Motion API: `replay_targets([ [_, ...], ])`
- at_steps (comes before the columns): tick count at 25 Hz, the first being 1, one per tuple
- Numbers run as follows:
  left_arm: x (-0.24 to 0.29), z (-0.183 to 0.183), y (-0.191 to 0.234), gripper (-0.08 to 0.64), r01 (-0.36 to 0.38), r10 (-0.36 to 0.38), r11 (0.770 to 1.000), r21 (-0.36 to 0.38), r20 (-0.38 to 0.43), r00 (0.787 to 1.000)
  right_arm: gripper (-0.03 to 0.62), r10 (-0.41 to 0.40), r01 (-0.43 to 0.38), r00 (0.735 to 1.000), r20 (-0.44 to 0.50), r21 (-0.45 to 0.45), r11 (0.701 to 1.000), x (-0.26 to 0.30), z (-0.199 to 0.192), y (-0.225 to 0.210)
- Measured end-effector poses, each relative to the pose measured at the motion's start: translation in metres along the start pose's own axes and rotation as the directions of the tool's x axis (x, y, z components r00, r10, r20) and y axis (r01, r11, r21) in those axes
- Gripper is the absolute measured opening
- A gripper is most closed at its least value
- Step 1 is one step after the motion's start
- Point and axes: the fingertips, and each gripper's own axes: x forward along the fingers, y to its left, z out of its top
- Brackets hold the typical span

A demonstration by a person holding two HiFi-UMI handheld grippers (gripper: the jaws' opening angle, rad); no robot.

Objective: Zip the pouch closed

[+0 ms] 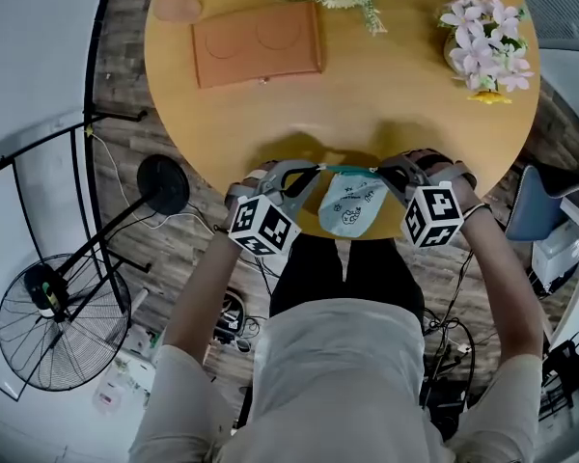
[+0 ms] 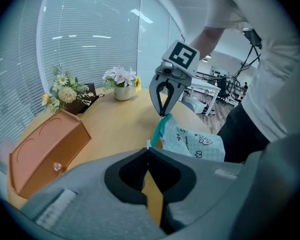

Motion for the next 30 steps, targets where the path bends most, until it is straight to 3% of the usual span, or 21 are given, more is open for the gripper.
replay_targets([
  [20,-0.048,-0.003,-0.004,0.018,0.003,-0.003,1.000,0.017,-0.031,1.000,0.002,-0.062,0.063,0.998,-0.033,0.037,0.997,-0.036,0.010,0.014],
  [30,-0.064,-0.016,-0.007,0.018,0.009,-0.010,1.000,-0.022,-0.042,0.999,0.002,-0.079,0.082,0.996,-0.044,0.061,0.995,-0.045,0.014,0.024],
])
